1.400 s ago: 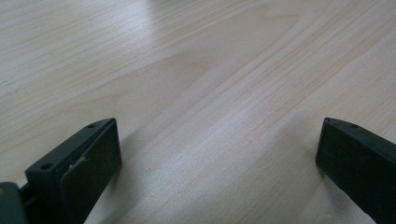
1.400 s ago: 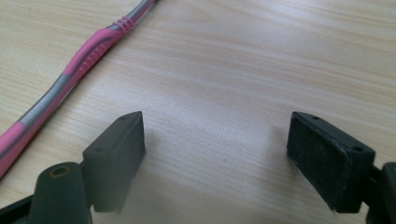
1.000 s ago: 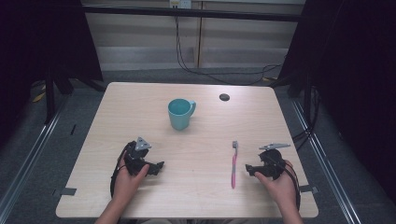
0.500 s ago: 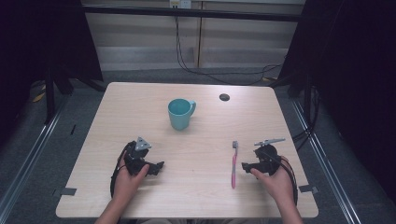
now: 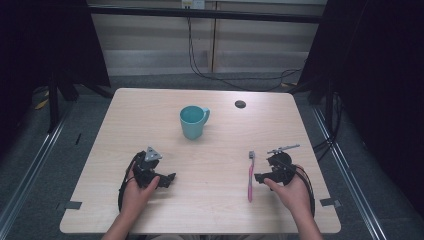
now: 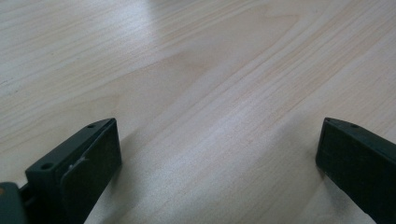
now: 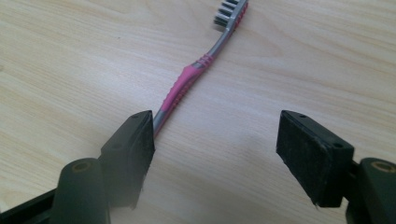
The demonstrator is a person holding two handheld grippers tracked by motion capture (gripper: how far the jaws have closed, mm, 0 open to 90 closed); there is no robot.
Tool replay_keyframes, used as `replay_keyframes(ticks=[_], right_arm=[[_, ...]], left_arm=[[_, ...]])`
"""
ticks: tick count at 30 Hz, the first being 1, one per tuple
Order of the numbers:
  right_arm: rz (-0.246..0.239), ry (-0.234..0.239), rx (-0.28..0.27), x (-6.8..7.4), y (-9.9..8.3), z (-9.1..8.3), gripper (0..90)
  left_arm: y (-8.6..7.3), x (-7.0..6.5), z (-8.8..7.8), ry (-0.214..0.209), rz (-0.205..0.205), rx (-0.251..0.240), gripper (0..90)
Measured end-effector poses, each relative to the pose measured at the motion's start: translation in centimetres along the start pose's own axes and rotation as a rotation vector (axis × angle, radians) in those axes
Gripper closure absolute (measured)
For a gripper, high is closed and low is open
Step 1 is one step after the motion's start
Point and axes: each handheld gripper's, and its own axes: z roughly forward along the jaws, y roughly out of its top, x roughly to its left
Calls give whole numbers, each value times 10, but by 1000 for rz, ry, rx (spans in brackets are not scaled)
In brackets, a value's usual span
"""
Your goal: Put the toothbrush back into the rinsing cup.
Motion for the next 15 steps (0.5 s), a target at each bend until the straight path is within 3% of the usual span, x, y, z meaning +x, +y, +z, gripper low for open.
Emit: replay_keyframes(ticks=[15], right_arm=[[-10, 5, 50, 10, 5, 4, 287]], left_arm=[[0, 0, 0, 0, -3, -2, 0]])
